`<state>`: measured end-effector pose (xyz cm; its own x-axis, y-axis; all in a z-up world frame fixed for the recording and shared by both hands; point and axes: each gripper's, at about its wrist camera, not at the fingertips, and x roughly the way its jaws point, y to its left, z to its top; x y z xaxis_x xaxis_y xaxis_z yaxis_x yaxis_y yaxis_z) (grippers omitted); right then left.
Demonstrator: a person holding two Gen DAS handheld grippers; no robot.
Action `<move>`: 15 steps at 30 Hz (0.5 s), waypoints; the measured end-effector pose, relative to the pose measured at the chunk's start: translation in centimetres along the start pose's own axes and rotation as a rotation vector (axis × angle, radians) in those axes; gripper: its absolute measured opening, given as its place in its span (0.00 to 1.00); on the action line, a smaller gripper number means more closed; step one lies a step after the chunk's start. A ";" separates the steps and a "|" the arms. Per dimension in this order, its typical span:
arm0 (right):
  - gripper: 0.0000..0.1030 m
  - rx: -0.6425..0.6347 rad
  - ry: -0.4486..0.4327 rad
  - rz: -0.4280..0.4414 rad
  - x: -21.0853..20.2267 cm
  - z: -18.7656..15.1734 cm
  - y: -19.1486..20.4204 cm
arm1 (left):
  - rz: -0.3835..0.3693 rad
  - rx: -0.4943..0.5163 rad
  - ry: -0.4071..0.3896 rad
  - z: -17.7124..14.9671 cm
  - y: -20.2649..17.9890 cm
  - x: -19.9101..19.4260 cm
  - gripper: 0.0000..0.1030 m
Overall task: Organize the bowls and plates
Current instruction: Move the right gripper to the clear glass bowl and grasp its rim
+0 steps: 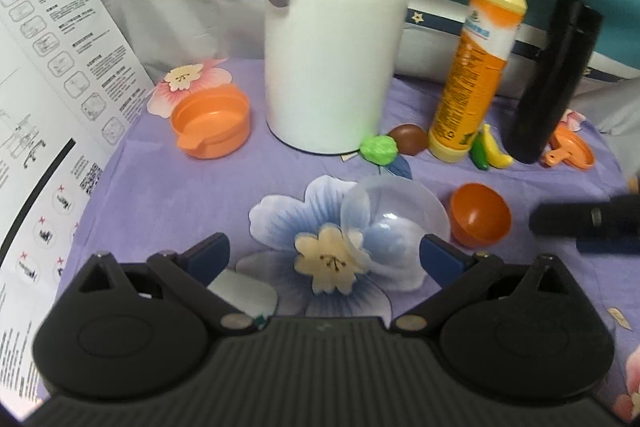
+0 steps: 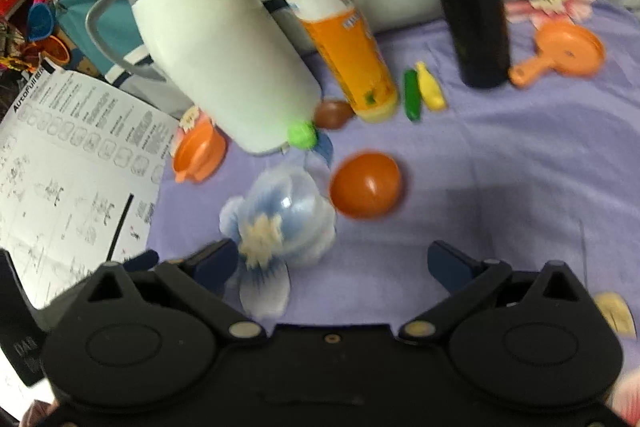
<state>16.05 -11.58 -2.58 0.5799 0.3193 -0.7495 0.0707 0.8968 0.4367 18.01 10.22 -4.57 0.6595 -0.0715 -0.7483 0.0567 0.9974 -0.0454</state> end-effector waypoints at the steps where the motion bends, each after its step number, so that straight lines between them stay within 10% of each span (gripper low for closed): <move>1: 0.94 -0.007 -0.007 0.007 0.5 0.8 0.3 | 0.004 0.004 0.002 0.2 0.0 0.5 1.00; 7: 0.74 -0.026 -0.006 0.061 4.0 4.1 1.7 | 0.013 0.030 0.022 1.0 -0.4 3.4 0.93; 15: 0.50 -0.086 0.054 0.041 8.3 4.6 3.3 | -0.030 0.040 0.068 1.1 -0.1 5.9 0.57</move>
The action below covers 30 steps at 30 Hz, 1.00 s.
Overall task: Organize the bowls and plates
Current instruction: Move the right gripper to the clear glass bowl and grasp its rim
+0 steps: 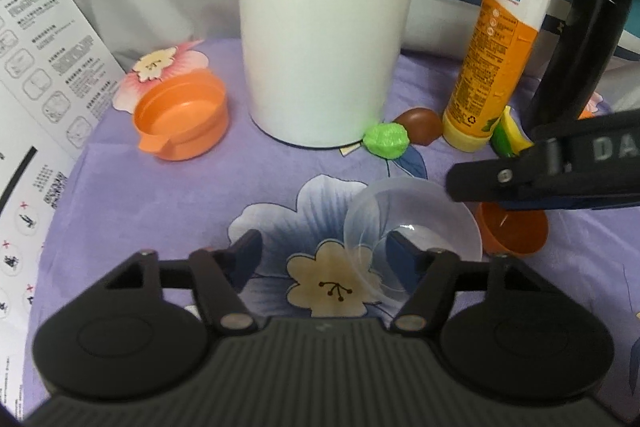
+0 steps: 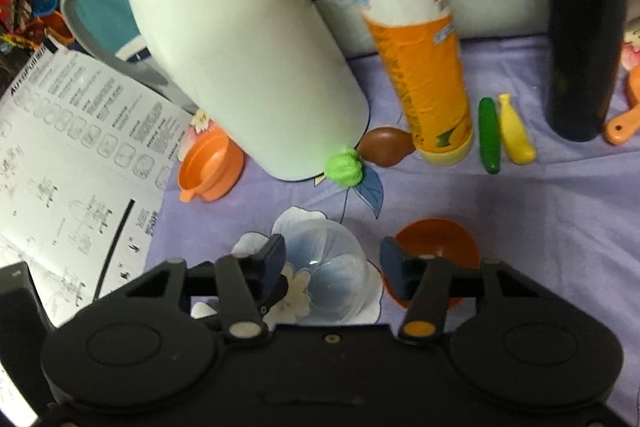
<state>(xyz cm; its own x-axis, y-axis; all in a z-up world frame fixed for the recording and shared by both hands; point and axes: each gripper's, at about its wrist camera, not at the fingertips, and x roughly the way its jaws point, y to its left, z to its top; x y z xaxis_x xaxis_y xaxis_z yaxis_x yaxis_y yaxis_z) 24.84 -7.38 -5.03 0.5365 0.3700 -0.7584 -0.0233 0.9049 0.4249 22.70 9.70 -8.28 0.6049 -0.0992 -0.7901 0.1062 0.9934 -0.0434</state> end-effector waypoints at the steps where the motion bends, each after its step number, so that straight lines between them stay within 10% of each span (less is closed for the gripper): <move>1: 0.46 -0.002 0.007 -0.002 0.5 0.0 0.1 | -0.008 0.004 0.006 0.0 0.0 0.2 0.54; 10: 0.27 -0.010 0.048 0.001 2.6 -0.6 1.0 | -0.012 -0.008 0.033 -0.1 1.0 0.9 0.44; 30: 0.26 0.075 0.051 -0.022 -0.2 -2.6 -0.1 | -0.003 0.044 0.087 0.0 0.3 2.1 0.38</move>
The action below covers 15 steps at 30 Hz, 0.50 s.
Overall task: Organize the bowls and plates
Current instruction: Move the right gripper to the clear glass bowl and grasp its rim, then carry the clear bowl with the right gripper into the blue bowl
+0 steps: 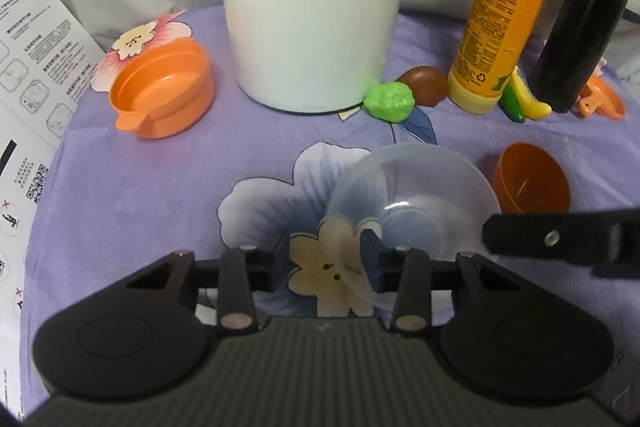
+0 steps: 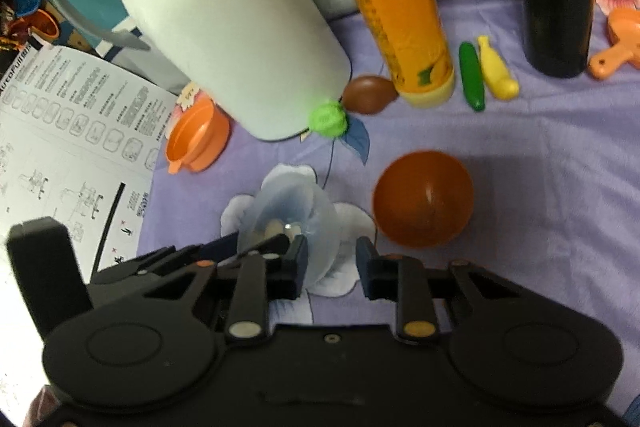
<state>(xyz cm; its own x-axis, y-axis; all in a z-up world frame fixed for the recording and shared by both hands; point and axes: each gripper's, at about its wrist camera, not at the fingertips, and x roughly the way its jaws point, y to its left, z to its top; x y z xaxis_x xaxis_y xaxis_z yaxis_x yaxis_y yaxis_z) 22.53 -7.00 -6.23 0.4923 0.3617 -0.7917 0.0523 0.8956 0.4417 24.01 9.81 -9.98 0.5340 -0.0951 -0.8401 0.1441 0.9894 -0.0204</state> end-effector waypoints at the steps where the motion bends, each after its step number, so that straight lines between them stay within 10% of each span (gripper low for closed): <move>1: 0.26 0.001 0.003 -0.005 0.3 -0.1 0.1 | -0.001 -0.001 -0.001 0.0 0.1 0.0 0.38; 9: 0.08 -0.019 -0.022 -0.053 2.1 0.0 1.2 | -0.012 -0.005 0.004 0.2 0.0 0.5 0.36; 15: 0.08 -0.014 -0.032 -0.066 2.4 -0.3 1.3 | -0.019 -0.002 0.001 0.2 -0.6 0.1 0.15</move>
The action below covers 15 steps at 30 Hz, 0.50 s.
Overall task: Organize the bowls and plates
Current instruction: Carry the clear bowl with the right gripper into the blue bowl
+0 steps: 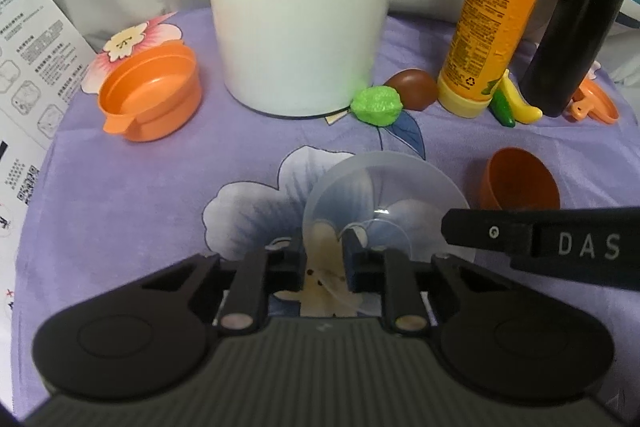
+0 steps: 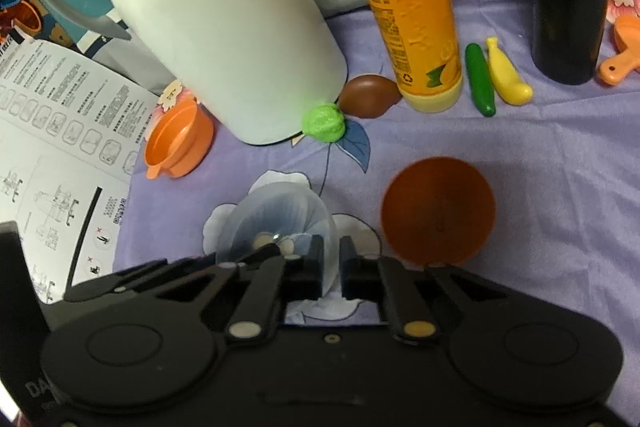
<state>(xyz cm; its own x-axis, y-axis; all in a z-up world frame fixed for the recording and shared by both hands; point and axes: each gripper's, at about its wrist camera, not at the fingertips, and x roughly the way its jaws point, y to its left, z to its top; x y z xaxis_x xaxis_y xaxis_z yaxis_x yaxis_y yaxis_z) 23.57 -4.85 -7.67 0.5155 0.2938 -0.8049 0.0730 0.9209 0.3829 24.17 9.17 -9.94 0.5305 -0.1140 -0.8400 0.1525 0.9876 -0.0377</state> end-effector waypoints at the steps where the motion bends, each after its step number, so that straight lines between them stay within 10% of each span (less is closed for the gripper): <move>1: 0.08 0.000 0.002 -0.001 0.0 0.0 0.0 | -0.002 -0.006 0.002 0.0 0.0 -0.1 0.15; 15: 0.08 -0.032 0.005 0.009 -4.5 -3.1 -0.3 | -0.012 -0.015 0.000 -2.9 -2.4 -6.3 0.15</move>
<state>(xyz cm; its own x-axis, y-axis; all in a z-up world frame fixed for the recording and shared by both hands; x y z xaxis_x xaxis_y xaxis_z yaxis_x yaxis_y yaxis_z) 18.60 -5.66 -5.57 0.5120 0.3033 -0.8037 0.0411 0.9259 0.3756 18.08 7.80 -6.10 0.5284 -0.1260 -0.8396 0.1466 0.9876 -0.0560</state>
